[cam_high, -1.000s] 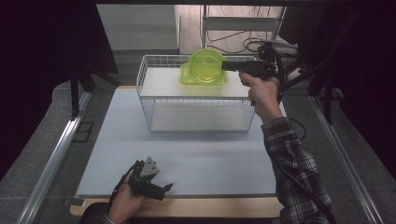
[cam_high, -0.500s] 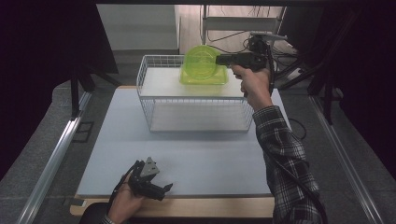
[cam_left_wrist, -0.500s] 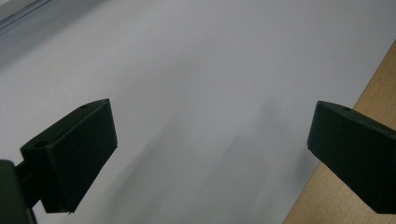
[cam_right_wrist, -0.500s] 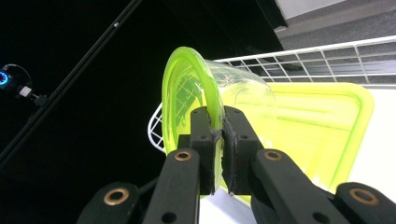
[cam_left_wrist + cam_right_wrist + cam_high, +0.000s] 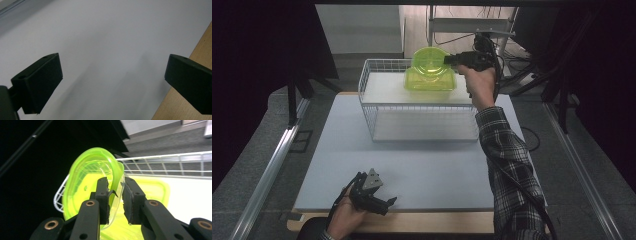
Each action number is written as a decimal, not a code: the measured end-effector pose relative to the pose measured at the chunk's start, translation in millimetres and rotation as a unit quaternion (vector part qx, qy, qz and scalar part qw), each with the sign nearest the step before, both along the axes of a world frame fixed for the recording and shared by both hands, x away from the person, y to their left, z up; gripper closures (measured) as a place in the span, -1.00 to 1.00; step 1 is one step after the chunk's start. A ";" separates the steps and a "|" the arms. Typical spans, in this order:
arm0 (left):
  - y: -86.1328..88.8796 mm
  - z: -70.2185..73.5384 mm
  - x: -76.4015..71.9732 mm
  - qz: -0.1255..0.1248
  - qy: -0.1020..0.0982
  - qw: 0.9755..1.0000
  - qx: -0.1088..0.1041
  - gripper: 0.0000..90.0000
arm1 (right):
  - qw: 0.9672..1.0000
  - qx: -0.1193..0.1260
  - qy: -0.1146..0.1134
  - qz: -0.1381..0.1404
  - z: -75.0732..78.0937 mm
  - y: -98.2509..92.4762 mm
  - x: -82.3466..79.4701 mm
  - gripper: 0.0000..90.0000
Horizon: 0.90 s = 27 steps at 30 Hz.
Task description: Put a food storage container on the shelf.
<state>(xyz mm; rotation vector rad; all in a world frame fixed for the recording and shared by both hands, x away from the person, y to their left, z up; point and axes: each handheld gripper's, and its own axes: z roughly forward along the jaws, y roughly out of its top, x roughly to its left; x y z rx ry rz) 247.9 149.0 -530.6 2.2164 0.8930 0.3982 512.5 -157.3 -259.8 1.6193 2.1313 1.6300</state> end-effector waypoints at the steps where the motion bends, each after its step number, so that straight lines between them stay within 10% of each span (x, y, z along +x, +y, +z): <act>1: -0.1 -0.2 0.0 0.000 0.000 1.000 0.001 -0.97 | 1.000 -0.005 0.000 -0.002 -0.2 0.5 0.9 0.62; 27: -1.9 0.1 -0.1 0.009 0.004 1.000 0.000 -0.96 | 0.998 -0.031 -0.045 0.037 6.7 -13.0 -22.3 -0.10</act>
